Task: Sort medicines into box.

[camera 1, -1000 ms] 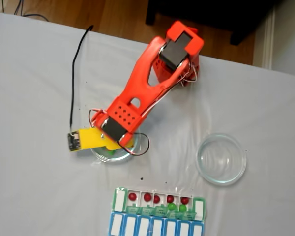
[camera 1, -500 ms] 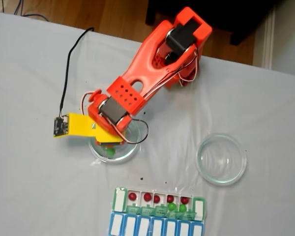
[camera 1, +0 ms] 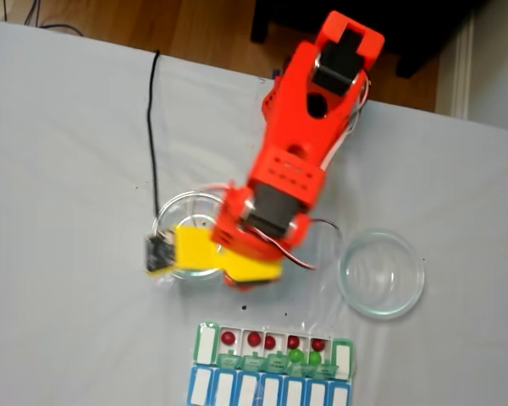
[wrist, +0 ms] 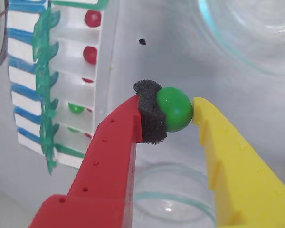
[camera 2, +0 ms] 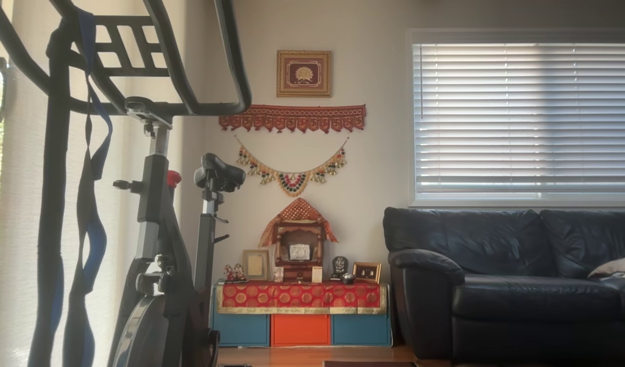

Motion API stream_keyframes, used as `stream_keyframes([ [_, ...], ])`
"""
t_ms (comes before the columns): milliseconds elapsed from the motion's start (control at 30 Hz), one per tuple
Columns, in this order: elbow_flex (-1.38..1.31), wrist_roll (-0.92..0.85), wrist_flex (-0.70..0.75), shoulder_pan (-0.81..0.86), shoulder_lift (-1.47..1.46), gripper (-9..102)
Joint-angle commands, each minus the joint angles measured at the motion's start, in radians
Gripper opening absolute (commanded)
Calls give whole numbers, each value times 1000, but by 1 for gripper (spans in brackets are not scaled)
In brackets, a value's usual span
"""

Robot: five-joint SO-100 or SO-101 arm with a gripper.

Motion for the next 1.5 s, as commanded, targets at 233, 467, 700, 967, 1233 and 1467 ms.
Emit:
stream_keyframes([
  [233,-405,149,9,-118,-301,1],
  [467,-453,109,8,-126,-331,1],
  [700,-449,80,49,-163,-345,1],
  [967,-449,78,34,-190,-399,1],
  [1233,-499,87,17,-187,-439,1],
  [1467,-578,117,15,-186,-492,1],
])
